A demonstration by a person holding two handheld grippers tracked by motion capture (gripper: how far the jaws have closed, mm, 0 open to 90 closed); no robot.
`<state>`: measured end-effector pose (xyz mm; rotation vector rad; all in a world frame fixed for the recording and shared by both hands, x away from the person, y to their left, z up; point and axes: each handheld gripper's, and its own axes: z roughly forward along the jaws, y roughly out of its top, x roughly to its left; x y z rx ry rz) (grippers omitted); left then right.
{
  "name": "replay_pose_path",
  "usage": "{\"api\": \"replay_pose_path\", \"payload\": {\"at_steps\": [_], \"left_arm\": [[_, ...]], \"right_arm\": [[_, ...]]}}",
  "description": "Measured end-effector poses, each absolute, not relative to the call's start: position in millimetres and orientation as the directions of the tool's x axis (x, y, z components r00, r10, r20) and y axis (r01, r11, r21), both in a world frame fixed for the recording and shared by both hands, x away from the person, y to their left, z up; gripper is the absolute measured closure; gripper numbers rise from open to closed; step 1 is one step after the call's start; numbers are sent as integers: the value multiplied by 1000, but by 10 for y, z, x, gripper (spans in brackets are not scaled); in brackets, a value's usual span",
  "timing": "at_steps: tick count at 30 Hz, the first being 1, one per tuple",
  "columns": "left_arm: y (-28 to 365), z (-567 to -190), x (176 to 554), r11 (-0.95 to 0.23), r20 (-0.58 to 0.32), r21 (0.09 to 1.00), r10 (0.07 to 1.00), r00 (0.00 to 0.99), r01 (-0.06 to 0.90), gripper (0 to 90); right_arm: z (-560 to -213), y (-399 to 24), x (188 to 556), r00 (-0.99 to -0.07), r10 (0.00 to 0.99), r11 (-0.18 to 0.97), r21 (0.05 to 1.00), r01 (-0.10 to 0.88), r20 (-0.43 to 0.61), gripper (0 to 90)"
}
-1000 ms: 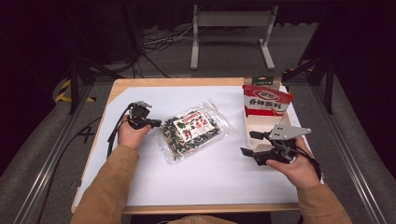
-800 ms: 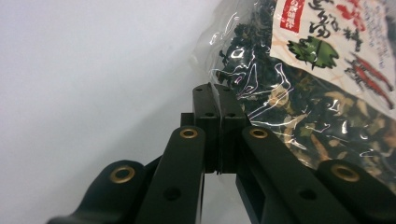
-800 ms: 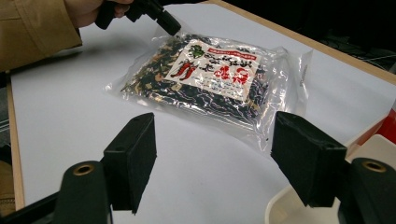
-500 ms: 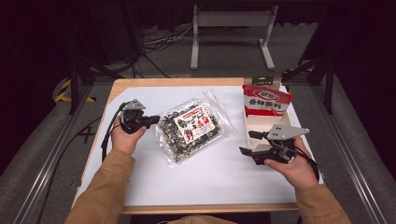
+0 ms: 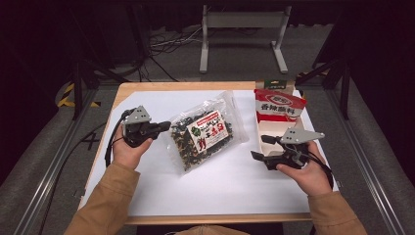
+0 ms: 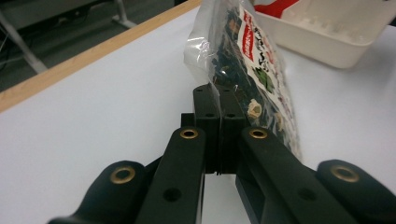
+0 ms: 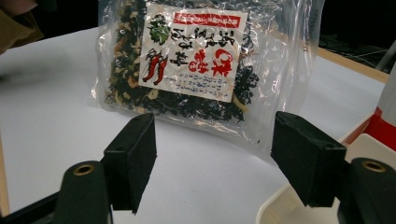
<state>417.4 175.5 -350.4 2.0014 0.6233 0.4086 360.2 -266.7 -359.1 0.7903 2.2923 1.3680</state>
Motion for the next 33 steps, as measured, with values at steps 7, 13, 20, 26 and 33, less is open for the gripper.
{"api": "replay_pose_path", "payload": {"at_steps": [7,13,20,26,33], "left_arm": [[1731,-3386,3965,-419,76,890,526,847,181,898],[1722,-3327,3844,-419,87,896,497,863,151,899],[1722,-3297,3764,-421,96,898,477,874,131,898],[1721,-3295,3739,-424,97,897,466,880,126,898],[1731,-3292,3716,-423,75,897,432,899,129,897]], "right_arm": [[-3534,-2661,3696,-778,628,359,895,266,-21,309],[-3543,-2655,3741,-774,632,364,893,264,-28,308],[-3564,-2624,3911,-762,647,364,890,275,-29,297],[-3528,-2517,4093,-778,626,406,874,266,-55,363],[-3527,-2453,4309,-771,637,388,865,317,-3,361]]}}
